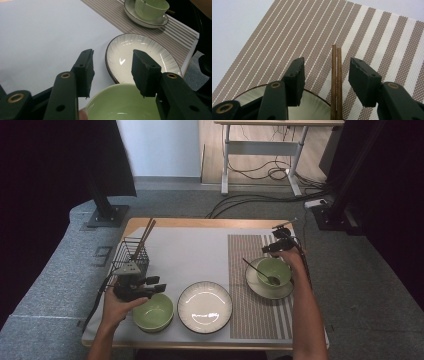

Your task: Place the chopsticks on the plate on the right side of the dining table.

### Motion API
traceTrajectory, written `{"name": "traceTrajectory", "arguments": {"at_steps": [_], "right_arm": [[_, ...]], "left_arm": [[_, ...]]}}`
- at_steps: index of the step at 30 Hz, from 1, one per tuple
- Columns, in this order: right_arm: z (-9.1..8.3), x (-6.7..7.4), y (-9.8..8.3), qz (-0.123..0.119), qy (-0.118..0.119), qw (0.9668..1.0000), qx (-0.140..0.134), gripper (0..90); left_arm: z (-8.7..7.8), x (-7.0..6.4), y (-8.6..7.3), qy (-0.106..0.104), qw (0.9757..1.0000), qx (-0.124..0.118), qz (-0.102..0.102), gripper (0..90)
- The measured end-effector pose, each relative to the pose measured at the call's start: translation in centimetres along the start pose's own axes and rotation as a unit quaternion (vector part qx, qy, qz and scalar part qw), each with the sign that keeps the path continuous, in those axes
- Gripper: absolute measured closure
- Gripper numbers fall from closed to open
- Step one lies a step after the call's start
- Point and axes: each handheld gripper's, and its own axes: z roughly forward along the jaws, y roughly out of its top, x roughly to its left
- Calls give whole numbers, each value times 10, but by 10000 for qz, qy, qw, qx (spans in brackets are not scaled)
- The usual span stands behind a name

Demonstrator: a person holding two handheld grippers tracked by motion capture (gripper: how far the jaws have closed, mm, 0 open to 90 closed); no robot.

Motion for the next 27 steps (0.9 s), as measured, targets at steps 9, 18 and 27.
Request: {"name": "traceTrajectory", "arguments": {"at_steps": [9,18,27], "right_arm": [[7,-2,-1,3,38,9999,139,492],[9,5,5,-212,55,9991,358,570],[11,6,3,-285,32,9986,437,616]], "left_arm": [[0,0,0,2,10000,10,3,524],[0,0,0,-4,10000,7,4,524],[0,0,0,-11,10000,13,6,524]]}}
